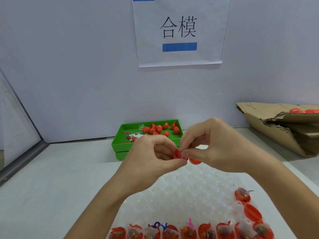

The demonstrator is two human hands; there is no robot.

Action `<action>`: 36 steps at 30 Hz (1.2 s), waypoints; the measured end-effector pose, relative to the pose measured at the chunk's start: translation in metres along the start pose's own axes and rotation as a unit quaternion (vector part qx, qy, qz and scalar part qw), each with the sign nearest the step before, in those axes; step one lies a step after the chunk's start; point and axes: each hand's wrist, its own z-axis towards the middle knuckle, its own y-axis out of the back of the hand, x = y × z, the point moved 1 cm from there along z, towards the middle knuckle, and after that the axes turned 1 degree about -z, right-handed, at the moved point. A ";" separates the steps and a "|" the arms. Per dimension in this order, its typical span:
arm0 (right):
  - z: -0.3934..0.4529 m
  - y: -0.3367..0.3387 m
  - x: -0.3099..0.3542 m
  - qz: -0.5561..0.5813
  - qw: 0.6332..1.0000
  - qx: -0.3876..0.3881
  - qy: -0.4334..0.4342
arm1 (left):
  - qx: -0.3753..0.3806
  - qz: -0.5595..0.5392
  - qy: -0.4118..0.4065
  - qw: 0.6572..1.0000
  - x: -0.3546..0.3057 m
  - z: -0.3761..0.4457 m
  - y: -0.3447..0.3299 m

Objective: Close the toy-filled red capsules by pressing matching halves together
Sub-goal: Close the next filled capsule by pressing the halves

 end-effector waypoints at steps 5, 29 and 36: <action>0.000 0.001 0.003 0.042 0.999 -0.015 -0.001 | 0.004 -0.016 -0.006 1.000 -0.002 0.000 0.000; 0.001 0.001 0.003 0.058 0.995 -0.079 -0.019 | -0.052 -0.053 -0.006 0.997 -0.008 -0.003 -0.003; 0.002 -0.002 0.007 0.043 0.994 -0.099 -0.017 | -0.073 -0.035 -0.013 0.997 -0.008 -0.002 -0.001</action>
